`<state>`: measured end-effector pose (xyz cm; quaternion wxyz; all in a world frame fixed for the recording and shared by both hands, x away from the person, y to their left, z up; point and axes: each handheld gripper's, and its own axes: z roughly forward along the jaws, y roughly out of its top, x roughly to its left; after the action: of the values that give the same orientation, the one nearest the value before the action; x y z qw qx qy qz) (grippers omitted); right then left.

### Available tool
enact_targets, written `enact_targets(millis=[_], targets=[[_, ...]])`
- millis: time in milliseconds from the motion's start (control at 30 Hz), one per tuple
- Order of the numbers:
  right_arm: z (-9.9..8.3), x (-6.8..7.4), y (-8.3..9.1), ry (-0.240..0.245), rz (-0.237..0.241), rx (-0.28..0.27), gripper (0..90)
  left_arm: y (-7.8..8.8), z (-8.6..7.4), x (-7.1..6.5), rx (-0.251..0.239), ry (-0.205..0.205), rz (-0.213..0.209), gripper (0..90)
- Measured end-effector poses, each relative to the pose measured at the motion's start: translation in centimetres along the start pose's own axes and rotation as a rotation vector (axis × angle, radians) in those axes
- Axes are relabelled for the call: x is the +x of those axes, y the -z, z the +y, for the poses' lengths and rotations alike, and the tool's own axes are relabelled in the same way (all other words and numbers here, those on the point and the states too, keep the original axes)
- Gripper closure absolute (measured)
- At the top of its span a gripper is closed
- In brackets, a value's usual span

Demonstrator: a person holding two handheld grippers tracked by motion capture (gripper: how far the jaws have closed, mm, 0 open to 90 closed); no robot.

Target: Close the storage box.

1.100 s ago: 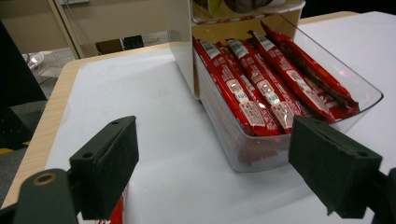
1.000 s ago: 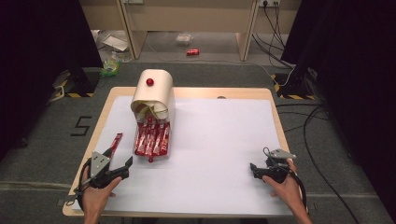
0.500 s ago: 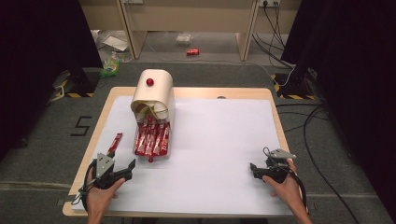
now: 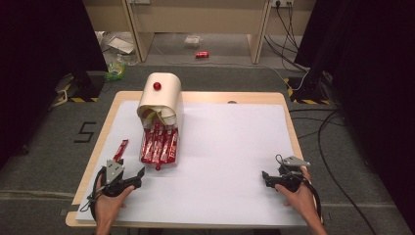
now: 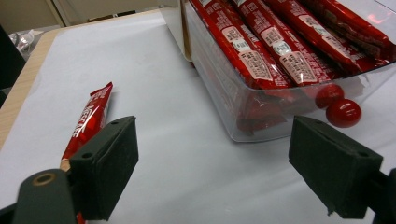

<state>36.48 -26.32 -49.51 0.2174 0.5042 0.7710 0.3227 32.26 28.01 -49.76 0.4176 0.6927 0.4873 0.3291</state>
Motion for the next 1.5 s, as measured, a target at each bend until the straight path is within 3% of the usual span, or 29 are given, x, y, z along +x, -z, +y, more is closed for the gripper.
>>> enact_targets(millis=[767, 1500], targets=[[0.0, 0.0, 0.0, 0.000, -0.001, -0.001, 13.6, -1.2, 0.6, -0.5, 0.027, -0.032, 0.006, 15.6], [0.0, 0.0, 0.0, -0.001, -0.001, -0.001, 13.6, -2.0, 1.4, -0.5, 0.042, -0.017, 0.016, 14.2]])
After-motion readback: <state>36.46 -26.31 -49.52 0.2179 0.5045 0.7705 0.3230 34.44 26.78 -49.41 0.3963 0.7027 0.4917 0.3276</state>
